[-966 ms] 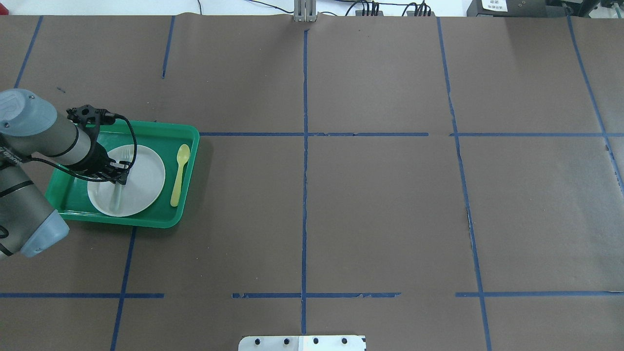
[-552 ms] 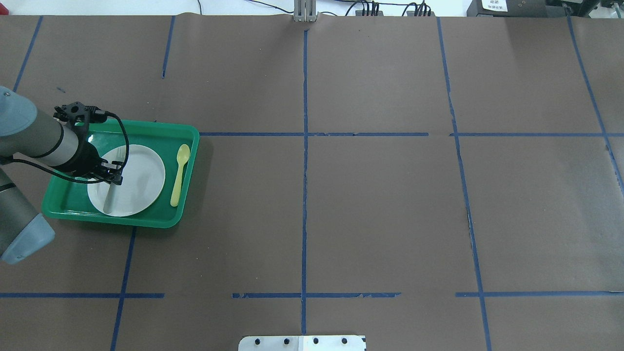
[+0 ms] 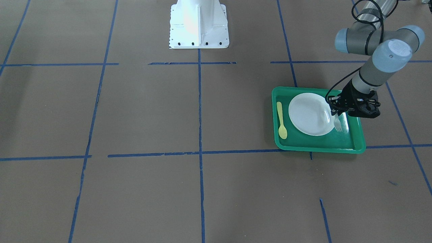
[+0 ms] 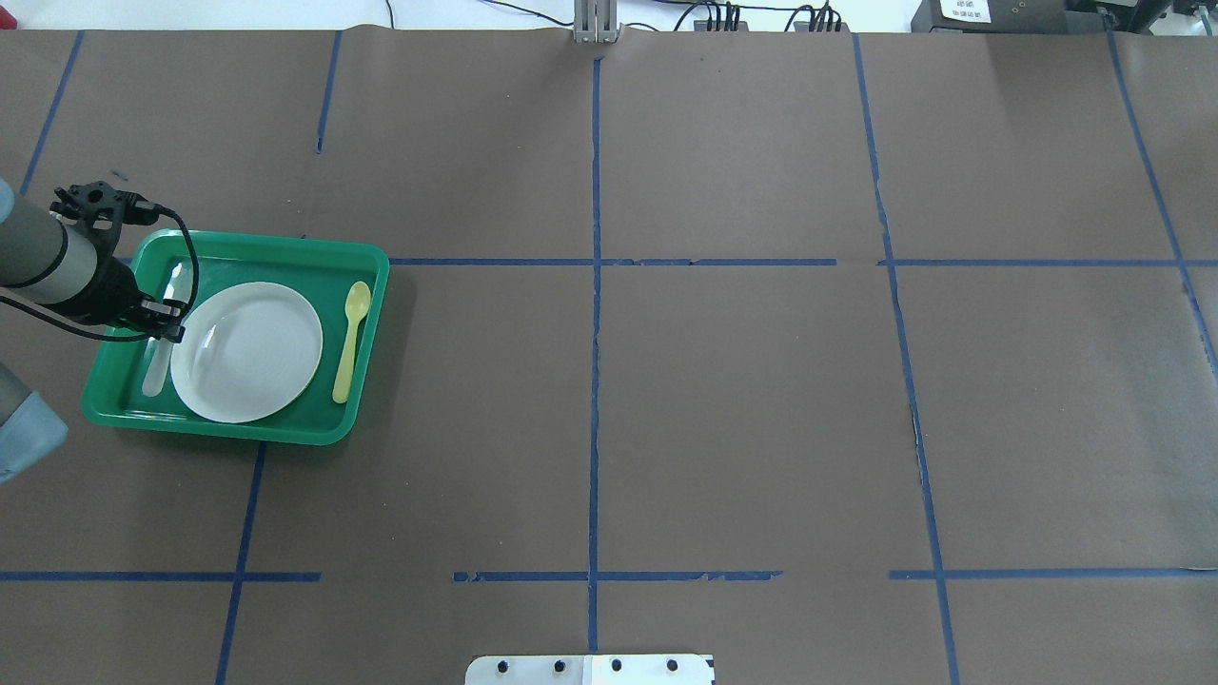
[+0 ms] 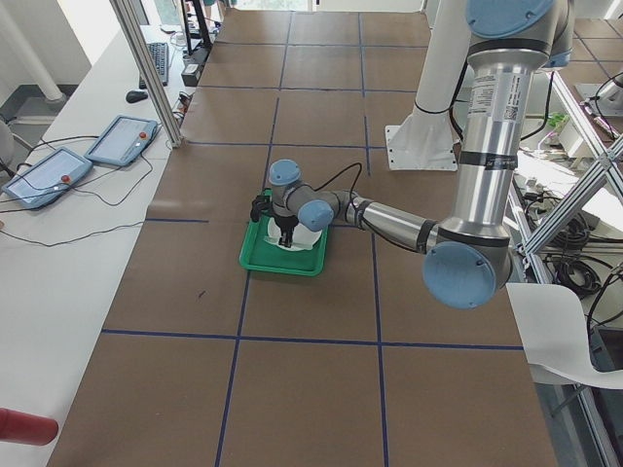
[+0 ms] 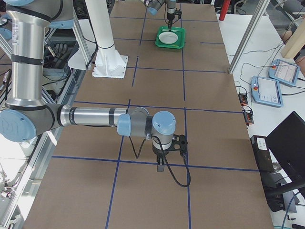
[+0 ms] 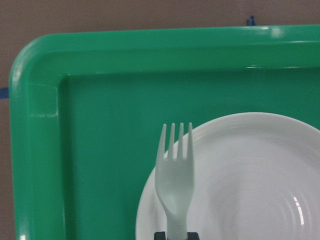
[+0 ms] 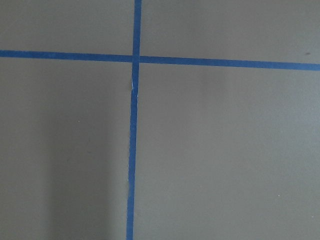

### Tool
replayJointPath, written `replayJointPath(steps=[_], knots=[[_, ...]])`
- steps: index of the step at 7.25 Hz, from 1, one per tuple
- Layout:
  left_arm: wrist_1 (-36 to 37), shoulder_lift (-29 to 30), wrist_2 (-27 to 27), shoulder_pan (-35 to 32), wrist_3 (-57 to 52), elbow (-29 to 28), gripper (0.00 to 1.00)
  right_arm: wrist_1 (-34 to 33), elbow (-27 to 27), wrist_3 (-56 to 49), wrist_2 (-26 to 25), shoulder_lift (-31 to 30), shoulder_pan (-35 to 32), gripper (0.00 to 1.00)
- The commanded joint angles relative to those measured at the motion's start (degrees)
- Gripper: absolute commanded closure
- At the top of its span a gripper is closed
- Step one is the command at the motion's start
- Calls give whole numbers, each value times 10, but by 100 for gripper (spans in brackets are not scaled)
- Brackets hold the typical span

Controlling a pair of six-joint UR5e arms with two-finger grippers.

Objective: Place fork
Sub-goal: 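Carry the fork off the plate and lower it beside the plate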

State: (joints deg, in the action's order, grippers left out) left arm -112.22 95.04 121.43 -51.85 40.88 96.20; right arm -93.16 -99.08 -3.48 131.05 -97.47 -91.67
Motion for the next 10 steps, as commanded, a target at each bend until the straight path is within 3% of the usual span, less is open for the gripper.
replayJointPath(steps=[1,3,4,5,8,10], knots=[[-40,-33,2,-4,-7,-6,100,0,-1,0,-1,0,0,0],[-43,-35,3,-4,-1,-6,100,0,-1,0,0,0,0,0],[-43,-34,3,-4,-2,-6,32,0,-1,0,0,0,0,0],[-43,-34,3,-4,-3,-4,0,0,-1,0,0,0,0,0],[-38,-25,13,-60,-12,15,0,0,-1,0,0,0,0,0],[3,-24,25,-144,-151,45,0,0,-1,0,0,0,0,0]])
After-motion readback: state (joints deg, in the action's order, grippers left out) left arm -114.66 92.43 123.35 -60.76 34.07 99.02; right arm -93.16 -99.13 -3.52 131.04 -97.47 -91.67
